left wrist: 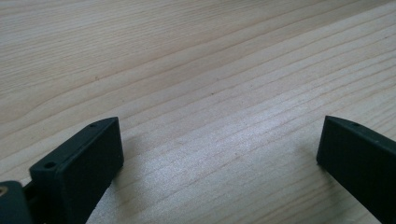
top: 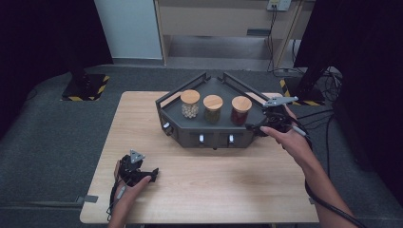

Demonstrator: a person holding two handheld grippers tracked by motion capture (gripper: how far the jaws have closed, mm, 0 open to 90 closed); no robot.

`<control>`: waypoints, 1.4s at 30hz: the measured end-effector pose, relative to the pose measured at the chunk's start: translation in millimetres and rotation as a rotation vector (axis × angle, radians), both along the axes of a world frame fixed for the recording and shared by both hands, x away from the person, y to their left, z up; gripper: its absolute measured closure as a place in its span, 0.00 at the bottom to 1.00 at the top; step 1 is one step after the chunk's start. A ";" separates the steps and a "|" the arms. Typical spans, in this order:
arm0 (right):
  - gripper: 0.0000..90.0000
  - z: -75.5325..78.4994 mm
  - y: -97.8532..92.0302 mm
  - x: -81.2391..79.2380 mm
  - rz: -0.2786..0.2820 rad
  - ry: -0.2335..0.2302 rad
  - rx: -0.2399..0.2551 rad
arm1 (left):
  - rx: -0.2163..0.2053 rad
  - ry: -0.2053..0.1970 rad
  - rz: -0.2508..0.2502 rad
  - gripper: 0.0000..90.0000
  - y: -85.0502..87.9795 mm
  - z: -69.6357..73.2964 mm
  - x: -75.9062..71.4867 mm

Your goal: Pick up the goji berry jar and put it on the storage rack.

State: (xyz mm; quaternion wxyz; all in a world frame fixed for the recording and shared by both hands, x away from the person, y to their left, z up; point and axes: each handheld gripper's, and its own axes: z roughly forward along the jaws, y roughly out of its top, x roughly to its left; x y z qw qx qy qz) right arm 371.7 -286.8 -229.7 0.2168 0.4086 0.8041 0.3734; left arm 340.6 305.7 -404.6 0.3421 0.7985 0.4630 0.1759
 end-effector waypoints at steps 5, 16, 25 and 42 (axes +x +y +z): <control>0.05 -2.2 -1.4 -7.6 0.000 0.001 -0.001 | 0.000 0.000 0.000 0.00 0.0 0.0 0.0; 0.04 -9.9 -0.1 -20.7 0.005 0.007 -0.002 | 0.000 0.000 0.000 0.00 0.0 0.0 0.0; 0.04 -21.8 3.2 -26.8 0.007 0.022 -0.004 | 0.000 0.000 0.000 0.00 0.0 0.0 0.0; 0.04 -47.8 1.9 -40.5 -0.005 0.053 0.018 | 0.000 0.000 0.000 0.00 0.0 0.0 0.0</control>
